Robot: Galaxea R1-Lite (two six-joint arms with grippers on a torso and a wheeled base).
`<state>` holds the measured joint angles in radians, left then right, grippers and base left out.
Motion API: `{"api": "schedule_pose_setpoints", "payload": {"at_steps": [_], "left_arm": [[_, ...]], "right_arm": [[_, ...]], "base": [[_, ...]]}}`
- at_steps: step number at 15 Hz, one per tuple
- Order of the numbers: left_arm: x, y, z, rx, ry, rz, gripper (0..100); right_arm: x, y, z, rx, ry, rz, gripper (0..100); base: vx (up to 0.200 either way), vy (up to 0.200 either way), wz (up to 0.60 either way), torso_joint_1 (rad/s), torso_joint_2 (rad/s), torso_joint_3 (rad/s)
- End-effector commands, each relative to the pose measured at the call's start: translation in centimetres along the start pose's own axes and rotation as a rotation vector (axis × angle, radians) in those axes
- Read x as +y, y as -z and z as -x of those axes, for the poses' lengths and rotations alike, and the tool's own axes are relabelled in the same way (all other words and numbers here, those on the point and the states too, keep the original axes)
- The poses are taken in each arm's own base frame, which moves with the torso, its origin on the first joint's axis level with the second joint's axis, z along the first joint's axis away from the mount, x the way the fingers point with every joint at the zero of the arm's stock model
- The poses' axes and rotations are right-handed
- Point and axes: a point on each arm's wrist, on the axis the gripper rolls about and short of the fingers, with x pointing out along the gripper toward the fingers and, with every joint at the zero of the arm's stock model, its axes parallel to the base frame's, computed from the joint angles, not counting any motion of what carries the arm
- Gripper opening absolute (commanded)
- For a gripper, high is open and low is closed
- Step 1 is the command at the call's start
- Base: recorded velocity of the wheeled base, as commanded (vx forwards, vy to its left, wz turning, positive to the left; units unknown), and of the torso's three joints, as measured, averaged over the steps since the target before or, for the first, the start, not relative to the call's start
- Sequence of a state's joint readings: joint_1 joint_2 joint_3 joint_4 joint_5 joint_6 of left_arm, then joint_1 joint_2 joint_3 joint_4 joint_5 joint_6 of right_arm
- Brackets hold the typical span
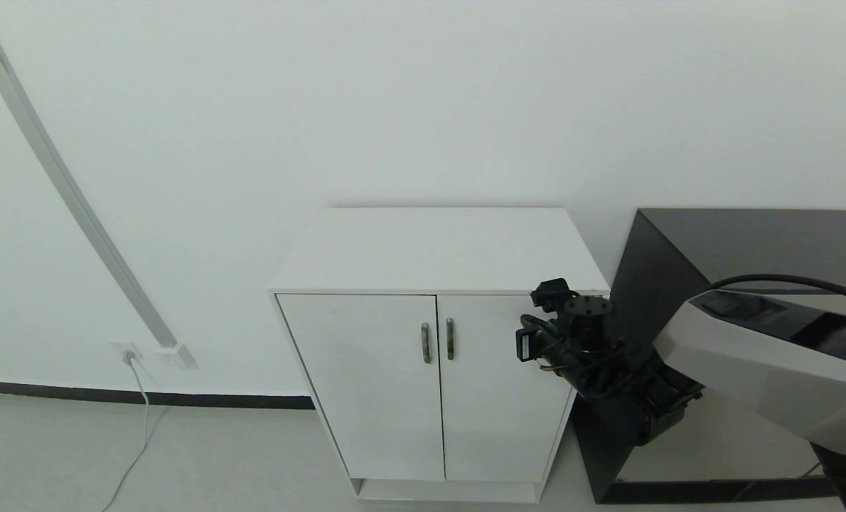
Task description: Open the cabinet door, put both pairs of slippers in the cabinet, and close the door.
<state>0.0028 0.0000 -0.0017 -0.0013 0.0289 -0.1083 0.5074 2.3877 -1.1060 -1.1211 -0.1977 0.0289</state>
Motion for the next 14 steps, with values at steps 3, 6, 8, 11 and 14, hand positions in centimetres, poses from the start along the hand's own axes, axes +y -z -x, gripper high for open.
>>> {"api": "schedule_pose_setpoints", "payload": {"at_steps": [3,6,8,11,14], "left_arm": [[0.0,0.0,0.0,0.001,-0.001,0.002,0],[0.0,0.0,0.0,0.001,-0.001,0.002,0],[0.0,0.0,0.0,0.0,0.001,0.001,0],[0.0,0.0,0.0,0.002,0.001,0.001,0],[0.0,0.0,0.0,0.002,0.001,-0.001,0]], "right_arm": [[-0.1,0.6,1.2,0.027,-0.002,0.006,0],[-0.7,-0.6,2.9,-0.013,0.007,-0.003,0],[-1.3,-0.9,4.8,0.004,0.026,-0.003,0],[-2.2,-0.7,7.0,-0.032,0.04,-0.006,0],[-5.1,-0.9,10.8,-0.038,0.106,0.0,0]], "base": [[0.0,0.0,0.0,0.0,0.0,0.0],[0.0,0.0,0.0,0.0,0.0,0.0],[0.0,0.0,0.0,0.0,0.0,0.0],[0.0,0.0,0.0,0.0,0.0,0.0],[0.0,0.0,0.0,0.0,0.0,0.0]]}}
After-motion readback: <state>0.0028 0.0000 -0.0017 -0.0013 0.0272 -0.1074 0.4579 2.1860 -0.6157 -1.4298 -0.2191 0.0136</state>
